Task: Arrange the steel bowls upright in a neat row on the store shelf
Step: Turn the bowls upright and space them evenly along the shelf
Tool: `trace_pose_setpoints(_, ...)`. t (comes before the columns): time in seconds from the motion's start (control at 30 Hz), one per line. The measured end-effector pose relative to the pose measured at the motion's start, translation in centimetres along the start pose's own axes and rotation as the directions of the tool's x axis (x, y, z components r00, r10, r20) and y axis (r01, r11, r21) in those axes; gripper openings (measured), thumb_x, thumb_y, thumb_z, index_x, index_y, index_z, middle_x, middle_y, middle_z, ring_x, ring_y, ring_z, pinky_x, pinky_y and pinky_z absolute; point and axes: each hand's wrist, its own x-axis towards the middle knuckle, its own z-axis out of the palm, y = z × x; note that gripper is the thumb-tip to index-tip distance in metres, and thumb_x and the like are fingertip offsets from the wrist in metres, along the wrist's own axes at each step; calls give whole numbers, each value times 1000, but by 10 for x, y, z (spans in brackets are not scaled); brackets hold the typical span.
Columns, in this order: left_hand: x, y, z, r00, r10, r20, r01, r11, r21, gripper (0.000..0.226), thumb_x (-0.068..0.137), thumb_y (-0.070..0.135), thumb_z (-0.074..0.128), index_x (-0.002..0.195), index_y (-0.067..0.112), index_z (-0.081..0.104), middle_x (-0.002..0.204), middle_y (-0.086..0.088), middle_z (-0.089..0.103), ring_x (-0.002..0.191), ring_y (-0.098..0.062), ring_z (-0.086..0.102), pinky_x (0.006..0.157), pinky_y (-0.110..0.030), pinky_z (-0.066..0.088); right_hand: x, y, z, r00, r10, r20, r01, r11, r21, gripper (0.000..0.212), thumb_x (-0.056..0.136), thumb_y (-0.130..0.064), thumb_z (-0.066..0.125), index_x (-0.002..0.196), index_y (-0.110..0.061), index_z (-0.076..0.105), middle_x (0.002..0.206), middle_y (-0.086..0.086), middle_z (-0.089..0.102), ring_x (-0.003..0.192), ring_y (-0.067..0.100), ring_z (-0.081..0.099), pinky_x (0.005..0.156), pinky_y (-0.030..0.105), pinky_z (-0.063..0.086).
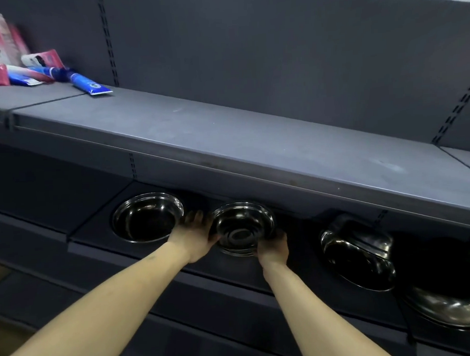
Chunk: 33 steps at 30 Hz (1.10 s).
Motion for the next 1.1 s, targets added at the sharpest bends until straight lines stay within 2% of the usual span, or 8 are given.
trace_pose_setpoints(0.2,11,21,0,998,60,16,-59,998,-30,66,99,59,26,152,20,24,156,-10,27,143,-32,25,113,-46,27,17,26,-4,998,-55,26,59,976,-210,64,75,-31,78,135,-24,56,127,3,67,114,29,68,99,51,58)
trace_pose_setpoints(0.3,19,41,-2,994,96,52,-92,993,-69,67,99,59,26,154,20,21,161,-11,19,146,-34,20,116,-46,23,17,24,-20,993,-82,84,104,945,-310,43,83,-33,70,125,-23,63,120,-2,68,112,24,68,95,43,59)
trace_pose_setpoints(0.4,26,65,-6,986,158,61,-148,979,-137,65,99,56,29,154,22,22,162,-8,17,147,-33,18,119,-46,19,15,16,-46,993,-93,79,114,937,-332,26,91,-22,65,116,-16,68,107,2,74,99,23,73,75,26,56)
trace_pose_setpoints(0.57,35,114,-14,965,251,74,-245,966,-89,61,100,53,32,151,19,31,160,-8,23,144,-32,25,115,-45,25,19,6,-99,977,-211,12,195,881,-431,28,93,-11,60,120,-8,68,116,11,72,110,30,68,90,32,52)
trace_pose_setpoints(0.73,48,168,-15,950,303,70,-295,949,-110,65,100,56,31,154,20,25,160,-11,23,146,-32,23,119,-44,22,17,-4,-153,941,-332,-69,253,822,-510,30,97,-11,59,126,-9,67,127,11,67,124,31,60,104,33,46)
trace_pose_setpoints(0.83,56,200,-14,945,321,57,-311,940,-143,65,100,55,33,155,22,23,162,-11,17,150,-30,14,121,-41,14,19,-8,-177,905,-401,-139,258,779,-571,42,90,-11,66,132,-7,63,138,14,59,134,35,49,114,42,40)
trace_pose_setpoints(0.97,66,237,-14,940,338,41,-319,917,-238,63,98,55,36,155,30,20,163,-7,14,150,-29,12,121,-43,14,26,-9,-215,910,-354,-217,192,822,-536,57,88,-6,64,143,-9,51,152,14,44,144,35,35,119,40,33)
trace_pose_setpoints(1.1,72,275,-24,929,370,-9,-352,876,-330,64,100,41,46,155,21,21,160,-12,20,145,-31,23,117,-37,20,45,-3,-245,928,-273,-253,106,846,-523,60,96,-23,61,152,-8,41,159,17,36,147,36,32,119,42,31)
